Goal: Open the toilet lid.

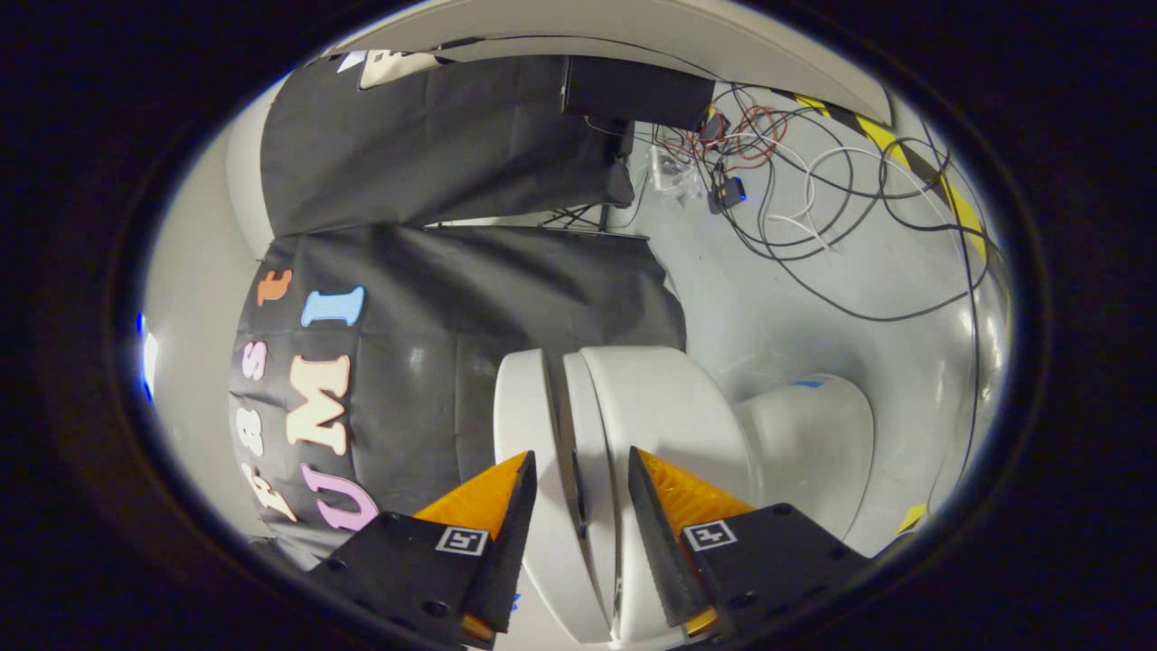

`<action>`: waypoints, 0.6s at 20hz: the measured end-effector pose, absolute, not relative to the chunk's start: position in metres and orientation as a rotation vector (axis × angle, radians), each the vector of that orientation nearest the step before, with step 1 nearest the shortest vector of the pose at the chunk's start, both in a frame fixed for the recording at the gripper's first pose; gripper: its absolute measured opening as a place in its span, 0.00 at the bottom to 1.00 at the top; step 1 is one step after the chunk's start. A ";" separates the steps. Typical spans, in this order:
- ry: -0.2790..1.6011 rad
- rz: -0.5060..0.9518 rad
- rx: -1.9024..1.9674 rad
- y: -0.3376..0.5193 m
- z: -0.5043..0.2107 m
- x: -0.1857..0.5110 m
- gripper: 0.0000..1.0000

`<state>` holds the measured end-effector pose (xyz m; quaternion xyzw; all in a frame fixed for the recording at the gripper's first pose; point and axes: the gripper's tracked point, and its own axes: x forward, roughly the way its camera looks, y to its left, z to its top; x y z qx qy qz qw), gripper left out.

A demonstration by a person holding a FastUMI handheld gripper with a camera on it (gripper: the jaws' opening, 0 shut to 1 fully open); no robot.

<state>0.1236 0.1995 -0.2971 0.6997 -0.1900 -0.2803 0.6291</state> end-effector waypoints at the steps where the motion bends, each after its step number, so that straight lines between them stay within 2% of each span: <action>1: -0.433 -0.646 1.601 0.198 -0.297 0.124 0.63; 12: -0.414 -0.669 1.503 0.199 -0.276 0.121 0.64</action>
